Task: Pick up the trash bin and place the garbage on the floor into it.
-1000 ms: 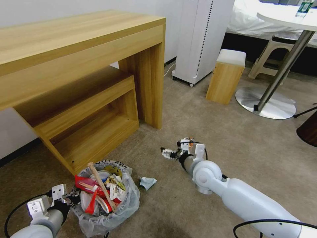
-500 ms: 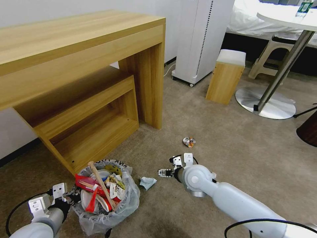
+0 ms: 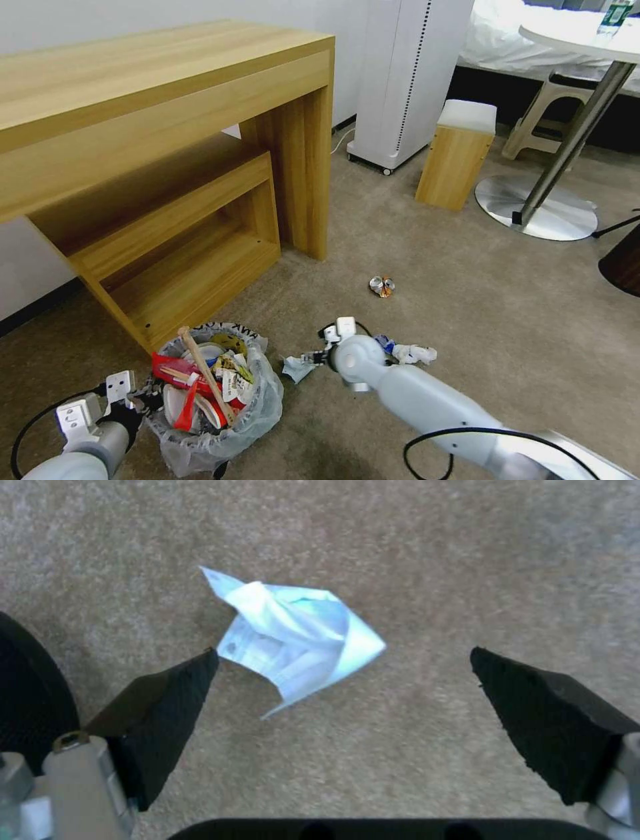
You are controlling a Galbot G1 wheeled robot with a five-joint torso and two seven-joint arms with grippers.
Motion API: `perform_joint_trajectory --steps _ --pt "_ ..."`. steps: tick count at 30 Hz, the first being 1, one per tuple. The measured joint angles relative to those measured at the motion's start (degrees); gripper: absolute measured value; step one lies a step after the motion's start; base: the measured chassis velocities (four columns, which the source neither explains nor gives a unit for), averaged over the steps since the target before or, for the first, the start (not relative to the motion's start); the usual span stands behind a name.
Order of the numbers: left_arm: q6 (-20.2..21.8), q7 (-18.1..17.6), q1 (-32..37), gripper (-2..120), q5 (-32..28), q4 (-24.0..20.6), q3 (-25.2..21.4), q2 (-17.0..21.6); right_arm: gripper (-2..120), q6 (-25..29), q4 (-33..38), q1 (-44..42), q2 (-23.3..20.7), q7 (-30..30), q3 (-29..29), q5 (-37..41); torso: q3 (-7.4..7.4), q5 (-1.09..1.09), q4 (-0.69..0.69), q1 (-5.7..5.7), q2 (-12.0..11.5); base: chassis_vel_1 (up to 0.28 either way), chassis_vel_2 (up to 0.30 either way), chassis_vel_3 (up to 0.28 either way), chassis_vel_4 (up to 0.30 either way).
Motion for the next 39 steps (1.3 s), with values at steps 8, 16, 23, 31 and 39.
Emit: perform_joint_trajectory --steps 8,16,23,31,39 --pt "-0.3 0.0 -0.1 1 0.0 0.1 -0.1 -0.2 96 1.3 -6.1 -0.2 2.6 -1.6 -0.6 -4.1 0.00 0.01 0.00 0.00 0.0 0.000 0.000 0.000 0.000" --pt "-0.6 0.0 -0.2 1 0.0 0.0 0.1 -0.5 80 2.0 -9.4 -0.4 3.8 -3.3 -1.2 -6.8 0.00 0.01 0.00 0.00 0.0 0.000 0.000 0.000 0.000" --pt "-0.7 0.1 0.1 1 0.0 -1.0 0.4 -0.8 56 3.2 -12.2 -0.4 5.2 -4.8 -2.3 -9.8 0.00 0.02 0.00 0.00 0.0 0.000 0.000 0.000 0.000" --pt "-1.0 0.3 0.7 1 0.0 -2.0 0.7 -1.4 39 4.7 -13.6 -0.4 6.1 -5.9 -3.7 -12.4 0.00 0.02 0.00 0.00 0.0 0.000 0.000 0.000 0.000" --pt "-1.3 0.4 0.3 1 0.2 -1.9 1.0 -1.7 9 4.8 -10.2 -1.0 4.3 -5.9 -3.9 -13.1 0.00 0.02 0.01 0.00 0.0 0.000 0.000 0.000 0.000"
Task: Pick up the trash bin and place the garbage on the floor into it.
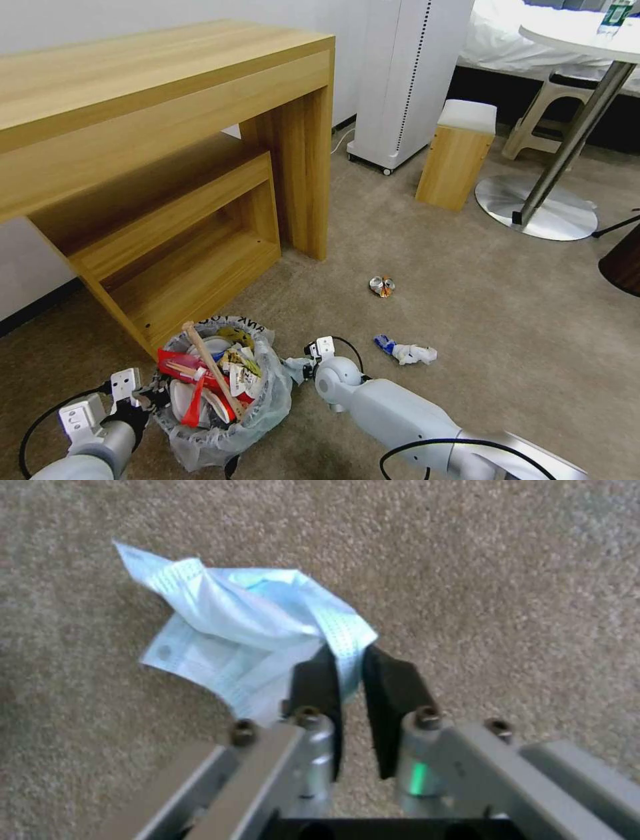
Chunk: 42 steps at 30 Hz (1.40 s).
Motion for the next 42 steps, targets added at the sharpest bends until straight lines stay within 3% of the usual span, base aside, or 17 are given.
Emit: perform_joint_trajectory --steps 5,9,12,13,16,19,25,29,32,40,42 --pt "0.0 0.0 -0.3 1 0.0 0.4 0.0 0.1 0 0.4 2.6 -0.6 -1.4 0.0 0.7 -0.4 0.00 0.00 -0.01 0.00 0.0 0.000 0.000 0.000 0.000" --pt "0.0 -0.1 -0.8 1 0.0 1.6 -0.1 0.3 0 1.6 8.9 -1.9 -5.9 0.1 3.1 -1.3 0.00 0.00 0.00 0.00 0.0 0.000 0.000 0.000 0.000" --pt "0.0 -0.2 -1.5 1 0.0 2.3 -0.1 0.5 0 4.1 14.2 -2.7 -12.2 0.1 5.9 -3.2 0.00 0.00 -0.02 0.00 0.0 0.000 0.000 0.000 0.000" --pt "0.0 -0.2 -1.5 1 0.0 2.3 -0.1 0.5 0 4.1 14.2 -2.7 -12.2 0.1 5.9 -3.2 0.00 0.00 -0.02 0.00 0.0 0.000 0.000 0.000 0.000" --pt "0.0 -0.3 -2.0 1 -0.1 2.8 0.1 0.6 0 7.0 19.4 -2.9 -17.5 -1.4 8.8 -5.1 0.01 0.02 -0.03 0.00 0.0 0.000 0.000 0.000 0.000" --pt "-0.1 -0.3 -2.1 1 -0.1 3.0 0.2 0.6 0 8.4 23.2 -2.8 -19.6 -2.4 10.3 -5.6 0.00 -0.02 -0.02 0.00 0.0 0.000 0.000 0.000 0.000" --pt "0.0 -0.4 -2.2 1 -0.1 3.2 0.2 1.0 0 16.2 33.1 -0.6 -23.0 -7.2 11.1 -7.5 0.00 0.01 0.00 0.00 0.0 0.000 0.000 0.000 0.000" --pt "0.2 -0.7 -2.3 1 -0.5 2.5 0.2 1.3 0 19.2 40.8 3.3 -24.7 -11.4 9.1 -7.3 0.00 0.00 0.00 0.00 0.0 0.000 0.000 0.000 0.000" --pt "0.3 -1.0 -2.3 1 -0.8 1.9 0.1 1.4 0 21.1 45.4 8.4 -25.4 -14.6 4.1 -6.3 0.00 -0.01 0.00 0.00 0.0 0.000 0.000 0.000 0.000" --pt "0.4 -1.1 -2.1 1 -0.9 0.9 0.0 1.3 0 21.8 48.3 17.8 -24.6 -16.5 -6.6 -4.7 0.00 -0.01 0.00 0.00 0.0 0.000 0.000 0.000 0.000" --pt "0.4 -1.1 -2.0 1 -0.9 0.4 -0.1 1.0 0 21.4 47.3 22.1 -22.9 -15.8 -12.9 -4.3 0.00 -0.02 0.00 0.00 0.0 0.000 0.000 0.000 0.000"
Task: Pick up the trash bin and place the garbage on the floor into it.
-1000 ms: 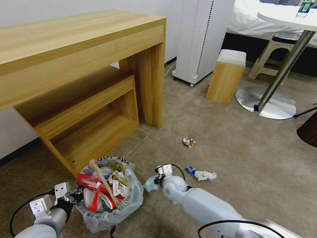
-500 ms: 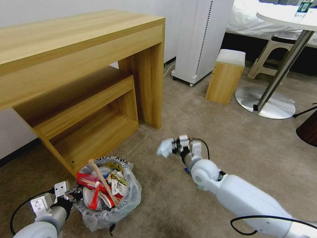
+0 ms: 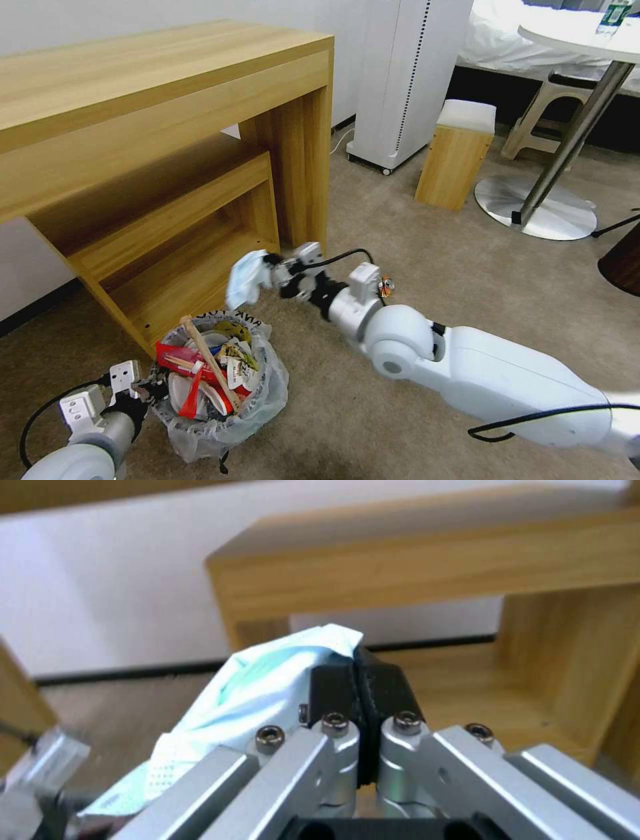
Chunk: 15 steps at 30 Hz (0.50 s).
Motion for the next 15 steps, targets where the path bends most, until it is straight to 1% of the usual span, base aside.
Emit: perform_joint_trajectory --steps 1,2,4,5,8,9,12,13,15 --pt "0.0 0.0 0.0 1 0.0 0.0 0.0 0.0 0 0.0 0.0 0.0 0.0 0.0 0.0 0.0 0.00 0.00 0.00 0.00 0.0 0.000 0.000 0.000 0.000" --pt "0.0 0.0 0.2 1 0.0 -0.2 -0.1 -0.2 0 -0.5 -1.2 1.0 1.0 0.8 -2.3 0.1 0.00 0.01 0.00 0.00 0.0 0.000 0.000 0.000 0.000" --pt "0.0 0.0 0.5 1 0.1 -0.5 -0.2 -0.5 0 -0.9 -3.8 1.9 2.7 1.8 -4.9 0.2 0.00 0.01 0.00 0.00 0.0 0.000 0.000 0.000 0.000" --pt "0.0 0.0 0.5 1 0.1 -0.5 -0.2 -0.5 0 -0.9 -3.8 1.9 2.7 1.8 -4.9 0.2 0.00 0.01 0.00 0.00 0.0 0.000 0.000 0.000 0.000" --pt "0.0 0.0 0.8 1 0.2 -0.6 -0.3 -0.8 0 -1.1 -7.1 2.5 5.1 2.5 -7.4 0.5 0.00 0.01 -0.01 0.00 0.0 0.000 0.000 0.000 0.000" --pt "0.0 0.0 0.8 1 0.2 -0.6 -0.3 -0.8 0 -1.1 -7.1 2.5 5.1 2.5 -7.4 0.5 0.00 0.01 -0.01 0.00 0.0 0.000 0.000 0.000 0.000" --pt "0.0 0.1 1.1 1 0.3 -1.1 -0.4 -0.9 0 -1.3 -8.7 2.6 7.4 3.0 -8.7 0.8 0.00 0.01 -0.01 0.00 0.0 0.000 0.000 0.000 0.000" --pt "0.0 0.1 1.1 1 0.3 -1.1 -0.4 -0.9 0 -1.3 -8.7 2.6 7.4 3.0 -8.7 0.8 0.00 0.01 -0.01 0.00 0.0 0.000 0.000 0.000 0.000" --pt "0.0 0.1 1.1 1 0.2 -1.2 -0.4 -0.9 0 -1.3 -9.3 2.4 8.8 3.1 -9.2 0.8 0.00 0.01 -0.01 0.00 0.0 0.000 0.000 0.000 0.000"
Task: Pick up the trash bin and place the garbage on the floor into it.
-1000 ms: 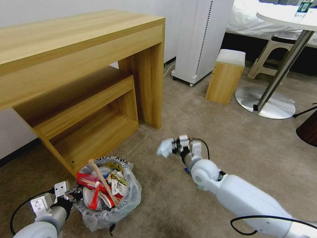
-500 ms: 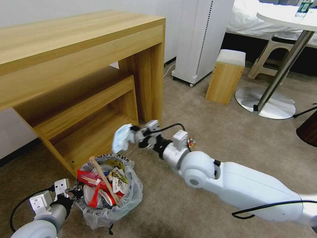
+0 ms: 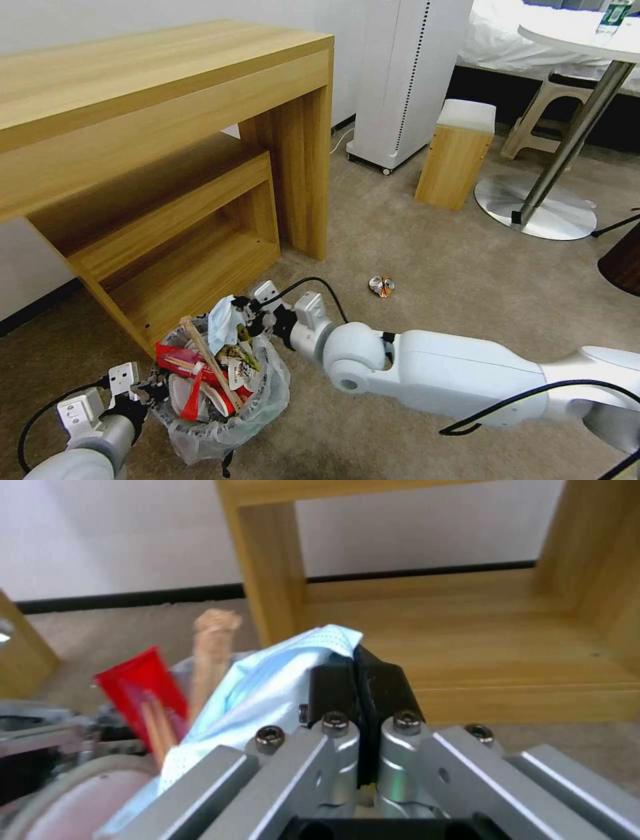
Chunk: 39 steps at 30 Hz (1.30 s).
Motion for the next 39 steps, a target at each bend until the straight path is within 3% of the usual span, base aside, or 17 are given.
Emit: perform_joint_trajectory --steps 17,23,35,38,39 --pt "-0.1 0.1 -1.3 1 -0.2 1.4 0.5 -0.2 0 -4.0 -4.2 -1.6 6.3 6.4 -2.7 5.7 0.00 0.00 0.00 0.00 0.0 0.000 0.000 0.000 0.000" --pt "-0.3 0.2 -0.9 1 -0.1 1.3 0.5 -0.1 0 -10.0 -7.7 -2.4 10.0 12.9 -1.5 11.0 0.00 0.00 0.01 0.00 0.0 0.000 0.000 0.000 0.000" --pt "-0.3 0.2 -1.4 1 -0.3 1.7 0.6 0.3 0 -10.8 -7.2 -3.5 9.8 14.1 -1.5 10.6 0.00 0.00 0.00 0.00 0.0 0.000 0.000 0.000 0.000" --pt "-0.3 0.1 -1.6 1 -0.3 1.7 0.6 0.3 7 -10.7 -6.6 -3.6 9.5 13.7 -1.4 10.2 0.00 0.01 0.00 0.00 0.0 0.000 0.000 0.000 0.000" --pt "-0.3 0.1 -1.5 1 -0.3 1.7 0.5 0.3 15 -10.6 -6.1 -3.6 9.3 13.6 -1.4 9.9 0.00 0.01 0.00 0.00 0.0 0.000 0.000 0.000 0.000"
